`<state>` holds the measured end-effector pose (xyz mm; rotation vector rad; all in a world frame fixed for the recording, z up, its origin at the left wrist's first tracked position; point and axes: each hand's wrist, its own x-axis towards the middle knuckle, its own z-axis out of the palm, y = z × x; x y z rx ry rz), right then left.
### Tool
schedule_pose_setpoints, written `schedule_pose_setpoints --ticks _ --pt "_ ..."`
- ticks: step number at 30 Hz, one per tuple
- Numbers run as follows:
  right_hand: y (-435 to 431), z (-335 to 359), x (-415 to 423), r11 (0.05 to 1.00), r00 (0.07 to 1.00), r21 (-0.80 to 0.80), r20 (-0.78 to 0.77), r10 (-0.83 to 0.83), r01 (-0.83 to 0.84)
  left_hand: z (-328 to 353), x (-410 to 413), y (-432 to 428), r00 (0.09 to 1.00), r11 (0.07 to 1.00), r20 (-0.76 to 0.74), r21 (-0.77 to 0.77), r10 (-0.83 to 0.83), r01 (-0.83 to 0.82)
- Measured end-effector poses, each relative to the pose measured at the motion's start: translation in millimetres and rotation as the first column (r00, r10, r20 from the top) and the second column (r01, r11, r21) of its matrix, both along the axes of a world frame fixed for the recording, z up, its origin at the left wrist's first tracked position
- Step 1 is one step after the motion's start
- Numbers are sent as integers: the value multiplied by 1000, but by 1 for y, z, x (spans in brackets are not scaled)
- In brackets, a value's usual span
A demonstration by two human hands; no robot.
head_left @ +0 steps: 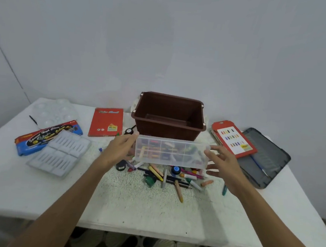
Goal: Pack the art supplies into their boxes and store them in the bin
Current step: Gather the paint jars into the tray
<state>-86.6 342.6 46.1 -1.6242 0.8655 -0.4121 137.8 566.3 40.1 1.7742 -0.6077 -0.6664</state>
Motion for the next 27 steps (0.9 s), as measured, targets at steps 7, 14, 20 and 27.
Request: schedule_pose_setpoints --ticks 7,14,20,27 --pt "21 -30 -36 986 993 123 -33 116 -111 -36 -14 23 973 959 -184 218 -142 181" --pt "26 -49 -51 948 936 132 -165 310 -290 -70 1 43 921 899 -201 224 -334 375" --pt "26 -47 -51 900 863 75 -261 434 -430 -80 9 50 875 847 -159 222 -458 483" --pt "26 -47 -49 865 803 53 -348 484 -499 -89 12 51 852 825 -77 221 -517 520"
